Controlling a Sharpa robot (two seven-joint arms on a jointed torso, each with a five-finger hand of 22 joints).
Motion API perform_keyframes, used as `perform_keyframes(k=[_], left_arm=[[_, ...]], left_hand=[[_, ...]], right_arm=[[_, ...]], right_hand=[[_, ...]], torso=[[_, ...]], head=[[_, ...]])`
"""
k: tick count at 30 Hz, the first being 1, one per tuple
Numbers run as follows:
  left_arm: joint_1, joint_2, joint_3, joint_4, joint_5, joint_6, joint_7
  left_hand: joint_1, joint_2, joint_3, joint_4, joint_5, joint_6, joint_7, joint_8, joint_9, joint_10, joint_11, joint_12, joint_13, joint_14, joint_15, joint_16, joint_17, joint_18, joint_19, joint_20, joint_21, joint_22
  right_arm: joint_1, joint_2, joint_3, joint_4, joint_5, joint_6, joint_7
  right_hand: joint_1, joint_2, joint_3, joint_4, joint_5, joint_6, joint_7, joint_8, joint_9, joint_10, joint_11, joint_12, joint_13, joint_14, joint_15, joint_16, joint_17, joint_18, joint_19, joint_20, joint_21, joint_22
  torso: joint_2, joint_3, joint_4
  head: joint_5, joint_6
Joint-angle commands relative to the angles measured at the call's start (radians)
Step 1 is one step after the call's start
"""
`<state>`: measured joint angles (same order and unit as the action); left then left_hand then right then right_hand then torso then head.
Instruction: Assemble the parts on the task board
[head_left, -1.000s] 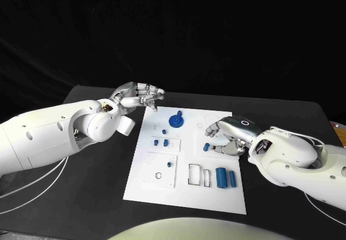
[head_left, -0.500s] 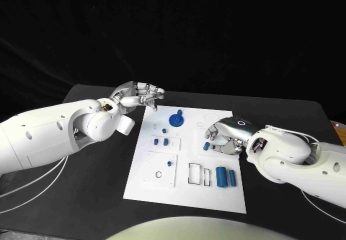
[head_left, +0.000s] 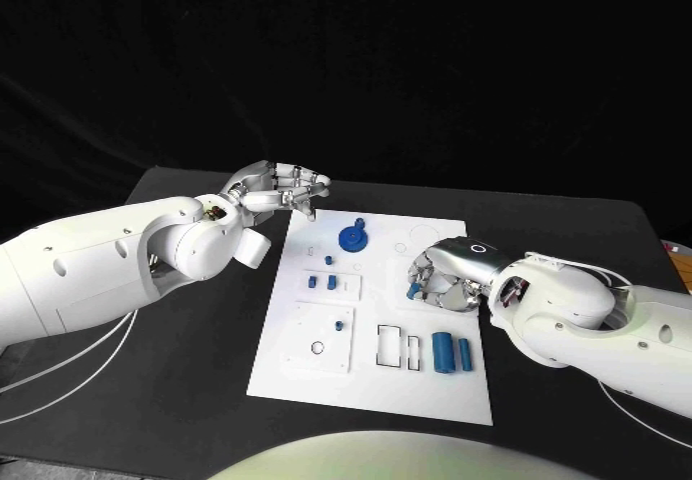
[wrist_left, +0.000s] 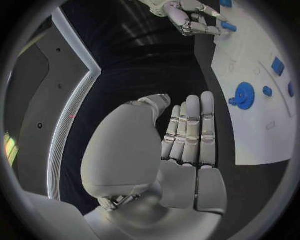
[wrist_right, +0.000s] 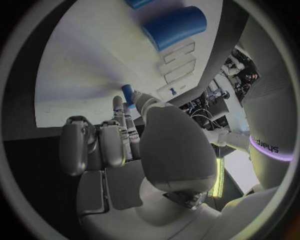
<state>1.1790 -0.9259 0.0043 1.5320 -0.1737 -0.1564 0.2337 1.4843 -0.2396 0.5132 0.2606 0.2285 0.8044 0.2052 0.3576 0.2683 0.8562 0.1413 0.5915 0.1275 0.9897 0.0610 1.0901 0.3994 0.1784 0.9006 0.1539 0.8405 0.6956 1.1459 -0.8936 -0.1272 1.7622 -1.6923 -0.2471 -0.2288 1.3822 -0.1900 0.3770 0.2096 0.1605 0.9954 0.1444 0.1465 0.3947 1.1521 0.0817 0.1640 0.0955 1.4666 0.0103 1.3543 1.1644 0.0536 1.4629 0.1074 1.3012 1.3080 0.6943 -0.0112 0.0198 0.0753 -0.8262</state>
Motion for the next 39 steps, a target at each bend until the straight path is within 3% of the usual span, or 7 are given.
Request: perform_keyframes(k=[1,13,16,27,33,39], left_arm=[[0.000,0.002,0.001,0.001,-0.002,0.016,0.004],[0.000,0.003,0.001,0.001,-0.002,0.017,0.003],[0.000,0.003,0.001,0.000,-0.002,0.017,0.003],[0.000,0.003,0.001,0.000,-0.002,0.019,0.002],[0.000,0.003,0.001,0.000,-0.002,0.019,0.002],[0.000,0.003,0.000,-0.002,-0.002,0.018,0.002]], left_hand=[[-0.003,-0.003,-0.004,-0.003,0.000,-0.006,0.003,-0.004,-0.002,-0.003,0.000,-0.006,-0.001,0.001,0.007,-0.004,-0.001,0.004,0.003,0.007,-0.005,-0.001],[-0.002,-0.001,-0.005,-0.005,0.000,-0.008,0.004,-0.004,-0.001,-0.006,0.001,-0.006,-0.002,0.000,0.008,-0.005,-0.002,0.005,0.004,0.008,-0.008,-0.003],[-0.002,-0.001,-0.005,-0.005,0.000,-0.008,0.004,-0.004,-0.001,-0.006,0.001,-0.006,-0.002,0.000,0.008,-0.005,-0.002,0.005,0.004,0.008,-0.008,-0.003],[-0.002,-0.001,-0.005,-0.005,0.000,-0.008,0.004,-0.004,-0.001,-0.006,0.001,-0.006,-0.002,0.000,0.008,-0.005,-0.002,0.005,0.004,0.008,-0.008,-0.003],[-0.002,-0.001,-0.005,-0.005,0.000,-0.008,0.004,-0.004,-0.001,-0.006,0.001,-0.006,-0.002,0.000,0.008,-0.005,-0.002,0.005,0.004,0.008,-0.008,-0.003],[-0.002,-0.001,-0.005,-0.005,0.000,-0.008,0.004,-0.004,-0.001,-0.006,0.001,-0.006,-0.002,0.000,0.008,-0.005,-0.002,0.005,0.004,0.008,-0.008,-0.003]], right_arm=[[-0.003,0.004,-0.001,-0.003,0.003,0.026,0.004],[-0.010,0.013,-0.001,-0.006,0.010,0.021,0.008],[-0.011,0.014,-0.001,-0.007,0.012,0.009,0.009],[-0.012,0.016,-0.001,-0.005,0.015,-0.043,-0.007],[-0.011,0.002,0.000,0.024,0.026,-0.098,-0.014],[0.001,-0.017,0.004,0.066,0.040,-0.121,-0.019]], right_hand=[[0.013,0.004,0.013,0.001,-0.005,0.013,-0.002,0.004,-0.001,0.014,-0.002,0.002,-0.002,0.023,-0.009,0.005,0.002,-0.002,0.021,-0.006,0.008,0.180],[0.021,0.007,0.033,0.004,-0.004,0.030,-0.006,0.011,0.000,0.031,-0.006,-0.003,-0.004,0.024,-0.013,0.009,0.005,-0.004,0.025,-0.009,0.019,0.185],[0.031,0.019,0.059,0.003,-0.031,0.040,-0.008,0.016,0.001,0.043,-0.009,-0.010,-0.006,0.025,-0.017,0.011,0.008,-0.005,0.027,-0.012,0.025,0.188],[0.039,0.040,0.105,0.000,-0.045,0.064,-0.014,0.031,0.008,0.075,-0.016,-0.015,-0.005,0.029,-0.023,0.019,0.019,-0.010,0.037,-0.016,0.051,0.198],[0.037,0.045,0.127,-0.003,-0.043,0.070,-0.017,0.039,0.014,0.090,-0.020,-0.018,-0.004,0.030,-0.026,0.021,0.021,-0.012,0.040,-0.019,0.060,0.202],[0.035,0.045,0.130,-0.002,-0.042,0.071,-0.017,0.041,0.015,0.092,-0.020,-0.019,-0.004,0.030,-0.026,0.021,0.019,-0.012,0.040,-0.020,0.059,0.202]], torso=[[0.000,0.0009,0.0004],[0.000,0.0009,0.0006],[0.000,0.0006,0.0002],[-0.001,0.0005,0.0008],[-0.001,0.0007,-0.0003],[-0.002,-0.0001,-0.0004]], head=[[0.000,-0.002],[0.000,-0.003],[0.000,-0.002],[0.000,-0.003],[0.002,-0.002],[0.003,0.000]])
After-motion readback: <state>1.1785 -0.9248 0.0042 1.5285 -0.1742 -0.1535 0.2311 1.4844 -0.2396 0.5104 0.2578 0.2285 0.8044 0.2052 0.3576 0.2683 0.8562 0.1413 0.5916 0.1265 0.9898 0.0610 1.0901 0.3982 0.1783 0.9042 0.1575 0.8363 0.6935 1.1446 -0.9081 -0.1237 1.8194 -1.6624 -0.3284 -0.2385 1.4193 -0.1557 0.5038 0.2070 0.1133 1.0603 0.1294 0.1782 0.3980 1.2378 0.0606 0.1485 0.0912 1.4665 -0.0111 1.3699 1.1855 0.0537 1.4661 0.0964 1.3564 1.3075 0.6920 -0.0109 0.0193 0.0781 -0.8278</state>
